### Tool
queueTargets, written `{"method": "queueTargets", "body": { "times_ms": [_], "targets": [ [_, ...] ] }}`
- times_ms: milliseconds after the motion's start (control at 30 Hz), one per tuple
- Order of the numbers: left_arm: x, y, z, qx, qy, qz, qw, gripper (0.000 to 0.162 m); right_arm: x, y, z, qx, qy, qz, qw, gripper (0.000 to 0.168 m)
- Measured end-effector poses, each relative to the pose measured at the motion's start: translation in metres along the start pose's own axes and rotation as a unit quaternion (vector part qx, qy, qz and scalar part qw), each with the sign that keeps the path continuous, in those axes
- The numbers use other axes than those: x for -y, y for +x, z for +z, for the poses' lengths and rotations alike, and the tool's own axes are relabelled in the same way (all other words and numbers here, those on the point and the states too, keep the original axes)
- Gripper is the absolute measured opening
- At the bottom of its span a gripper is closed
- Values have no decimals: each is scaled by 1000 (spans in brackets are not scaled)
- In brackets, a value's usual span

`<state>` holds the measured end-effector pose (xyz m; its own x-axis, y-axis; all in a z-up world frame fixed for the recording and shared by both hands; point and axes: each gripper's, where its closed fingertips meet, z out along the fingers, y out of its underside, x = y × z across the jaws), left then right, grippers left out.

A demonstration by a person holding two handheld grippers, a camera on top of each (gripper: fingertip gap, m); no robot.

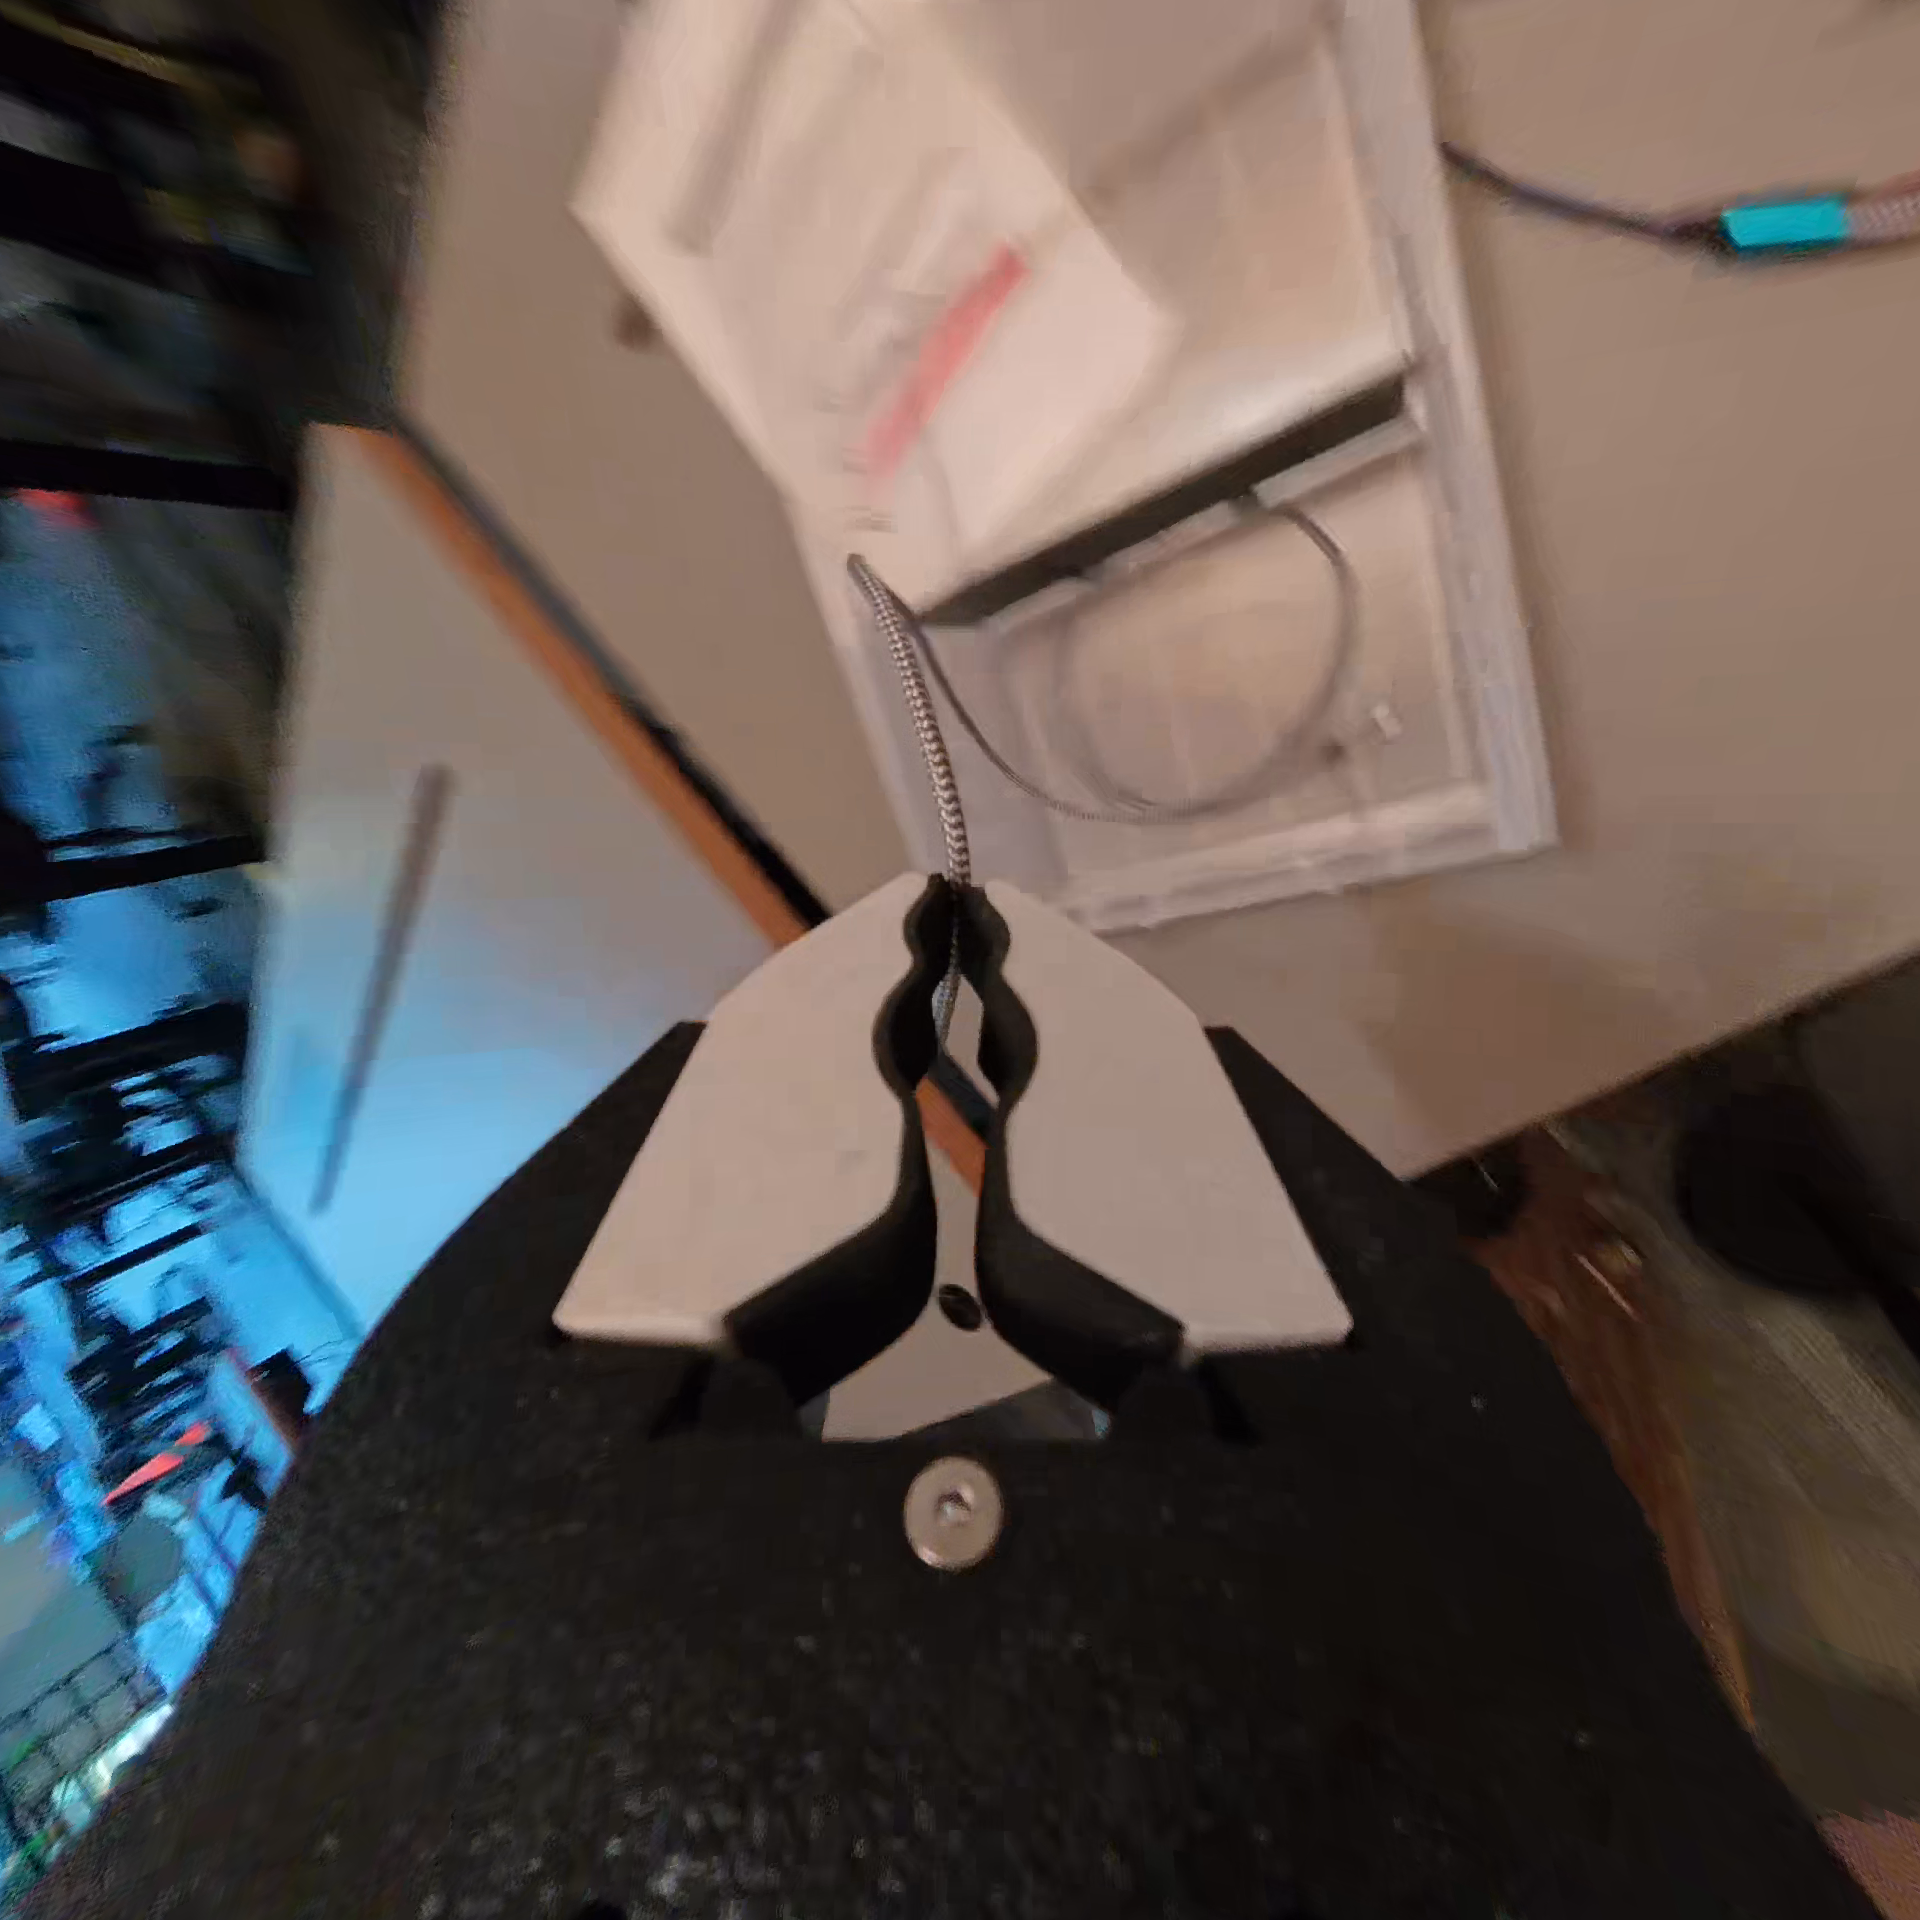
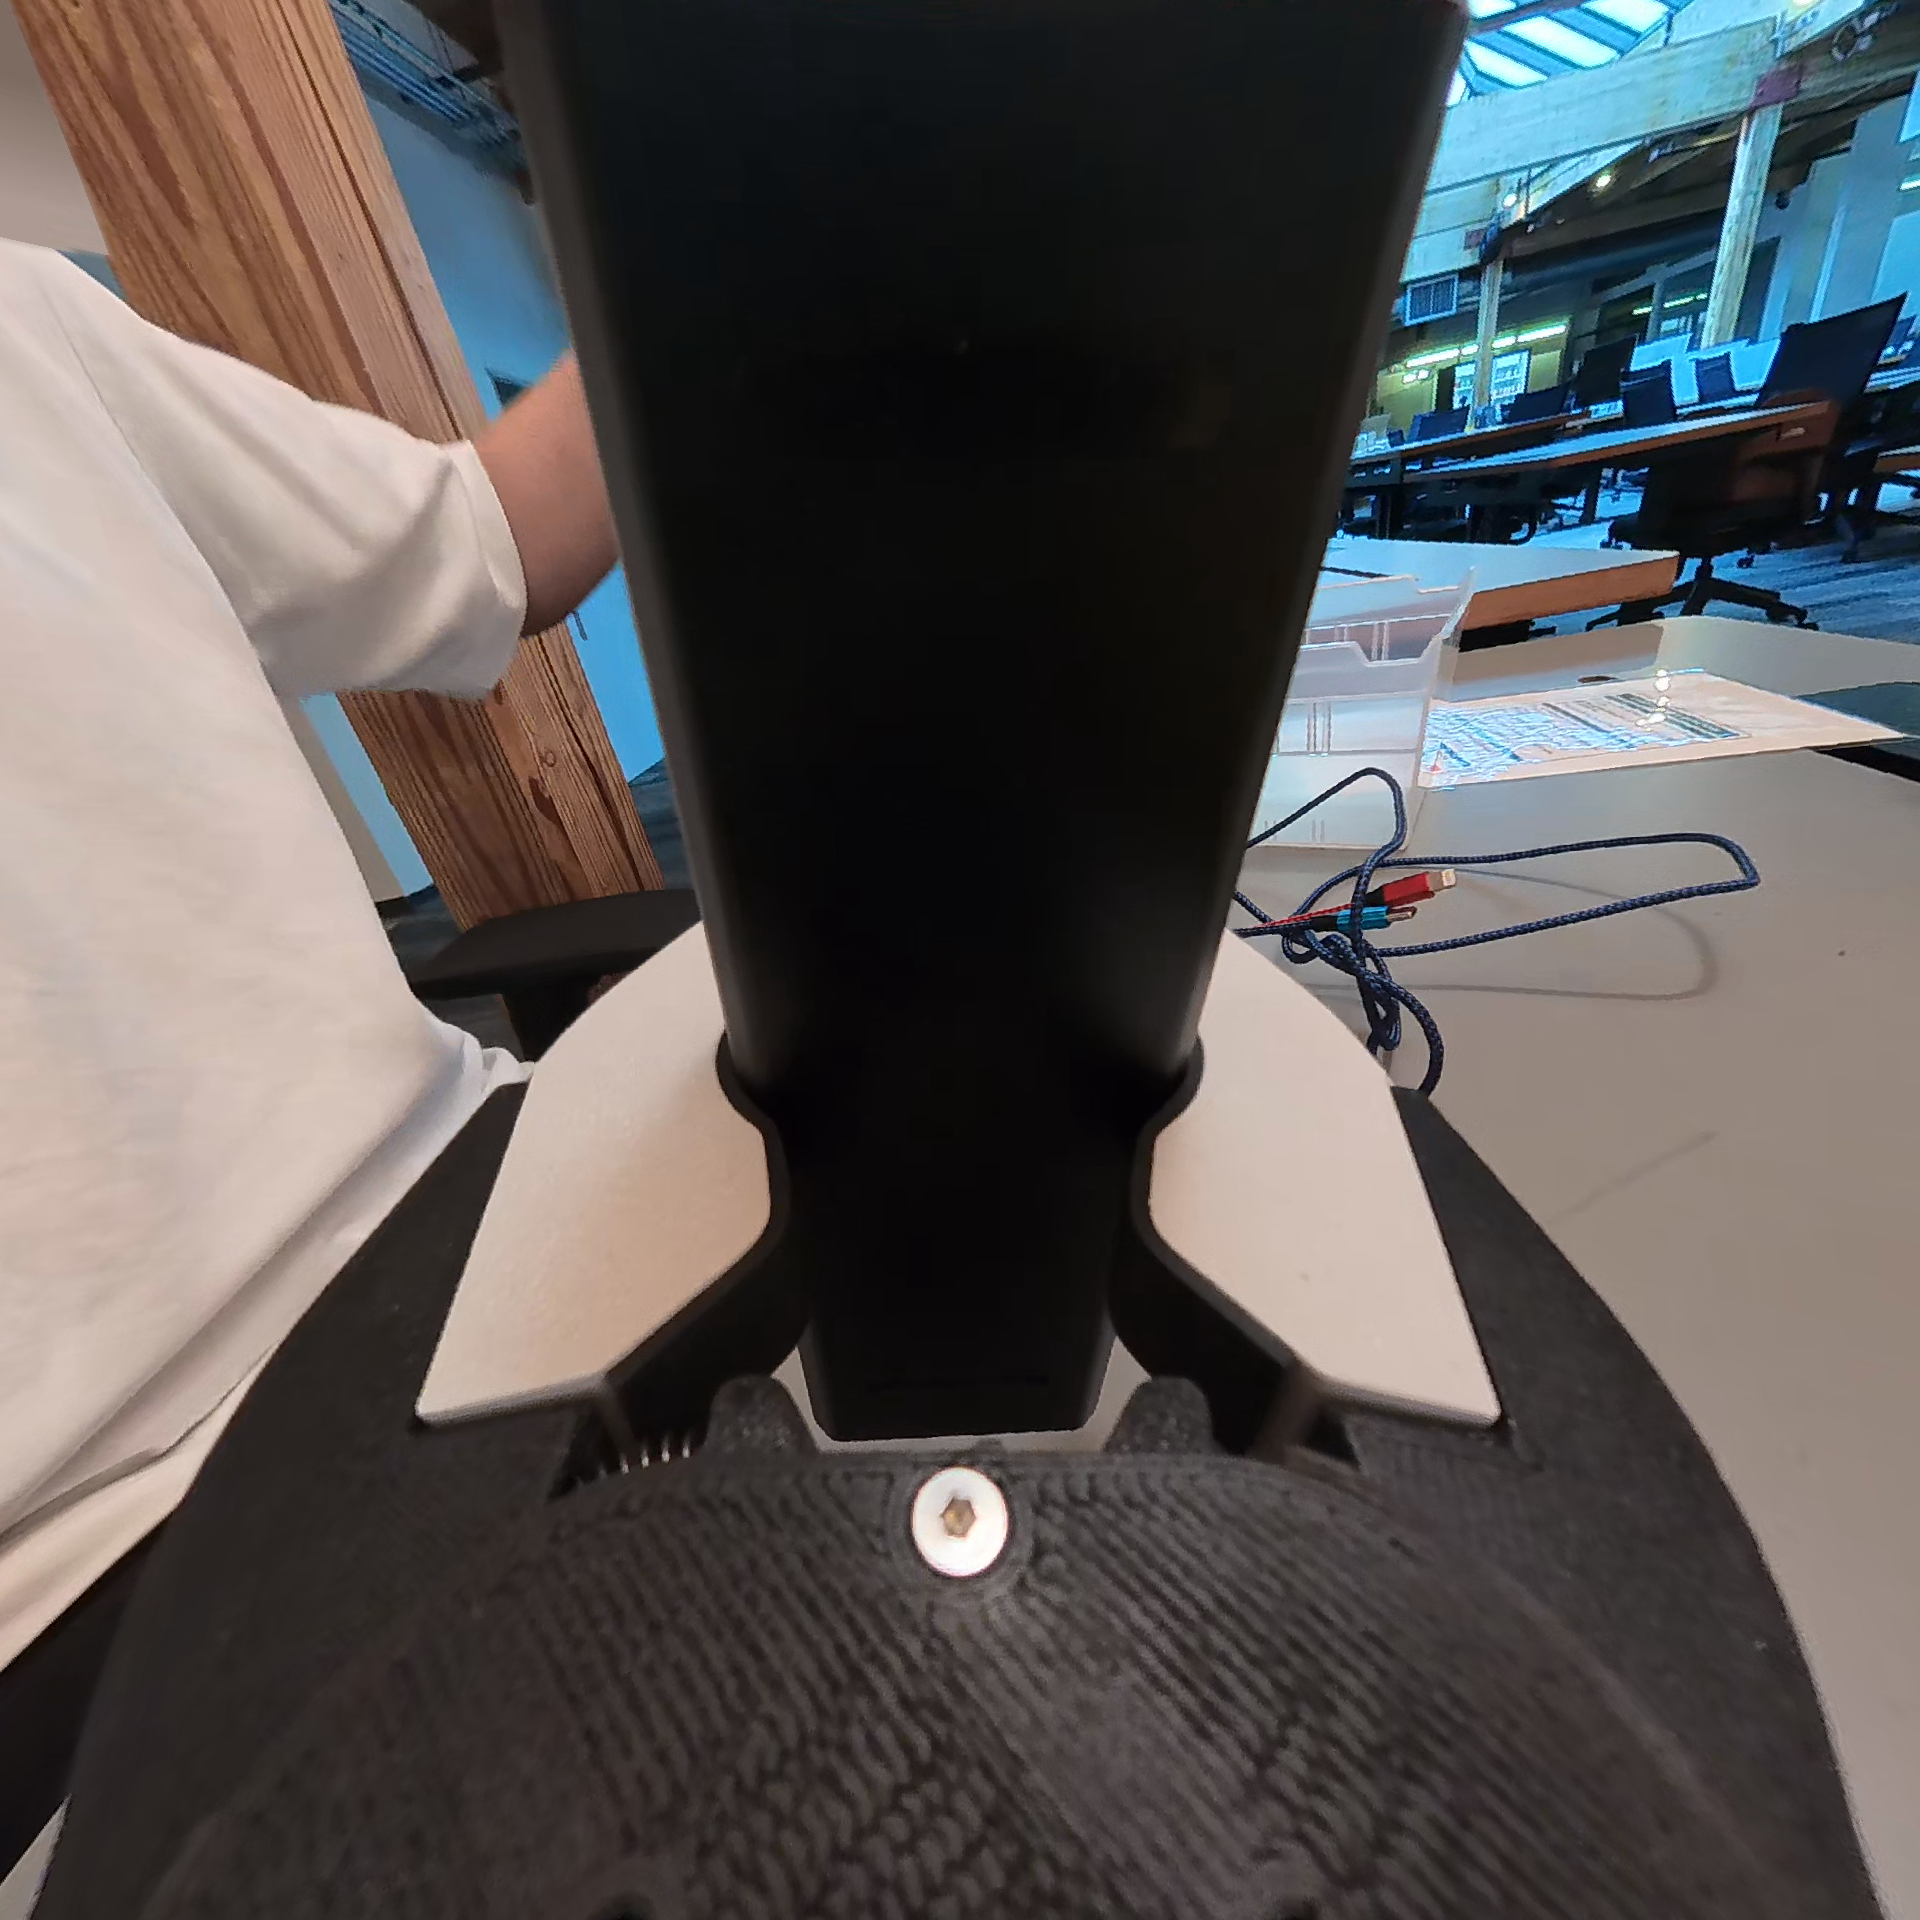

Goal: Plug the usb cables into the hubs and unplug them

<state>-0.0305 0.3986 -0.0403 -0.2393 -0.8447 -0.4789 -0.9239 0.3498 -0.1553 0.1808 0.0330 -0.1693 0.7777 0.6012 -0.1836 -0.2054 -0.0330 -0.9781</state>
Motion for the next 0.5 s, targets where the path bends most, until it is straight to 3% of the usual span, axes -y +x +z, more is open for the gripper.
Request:
{"method": "queueTargets", "body": {
  "times_ms": [100,200,300,400,500],
  "targets": [
    [24,-49,-78,157,80,-47,983,2,0,0,0,0,0,0,1000,73],
    [37,-81,-152,297,136,-78,942,2,1,0,-1,1,6,1,1000,73],
    [67,-76,-202,325,229,-73,915,2,2,0,-2,1,10,1,1000,73],
    [86,-68,-247,375,273,-59,884,2,2,0,-2,2,9,0,1000,73],
    [114,-47,-276,361,336,-37,869,2,2,-1,-2,3,10,0,1000,73]
  ]
}}
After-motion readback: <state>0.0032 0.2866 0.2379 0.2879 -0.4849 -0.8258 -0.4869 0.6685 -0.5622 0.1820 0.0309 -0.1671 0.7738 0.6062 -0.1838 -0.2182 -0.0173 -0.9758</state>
